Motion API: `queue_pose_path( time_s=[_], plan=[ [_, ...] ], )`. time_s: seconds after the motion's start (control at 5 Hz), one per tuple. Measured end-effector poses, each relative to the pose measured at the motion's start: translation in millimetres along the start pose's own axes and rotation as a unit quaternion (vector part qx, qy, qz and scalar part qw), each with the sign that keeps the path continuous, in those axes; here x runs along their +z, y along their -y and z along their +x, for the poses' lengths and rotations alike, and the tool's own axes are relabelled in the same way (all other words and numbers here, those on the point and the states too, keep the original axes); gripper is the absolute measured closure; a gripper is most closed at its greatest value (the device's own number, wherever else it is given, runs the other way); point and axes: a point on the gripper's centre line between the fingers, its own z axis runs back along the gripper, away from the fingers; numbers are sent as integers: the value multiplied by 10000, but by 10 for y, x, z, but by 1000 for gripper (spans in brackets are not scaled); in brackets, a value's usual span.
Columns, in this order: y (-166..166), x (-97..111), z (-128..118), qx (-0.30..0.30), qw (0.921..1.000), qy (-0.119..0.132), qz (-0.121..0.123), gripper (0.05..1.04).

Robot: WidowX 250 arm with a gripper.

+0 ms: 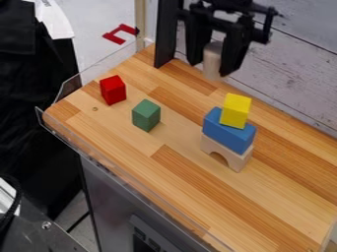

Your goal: Take the cylinder off the red cube and put it on top of the yellow cube

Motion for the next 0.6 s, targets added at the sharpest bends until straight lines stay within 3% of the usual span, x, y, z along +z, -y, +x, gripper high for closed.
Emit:
queue_pose_path(
  time_s=[0.4,0.6],
  plan=[
    [103,-225,71,-107,9992,-376,120,542],
    [150,-265,157,-185,9988,-420,149,542]
  ],
)
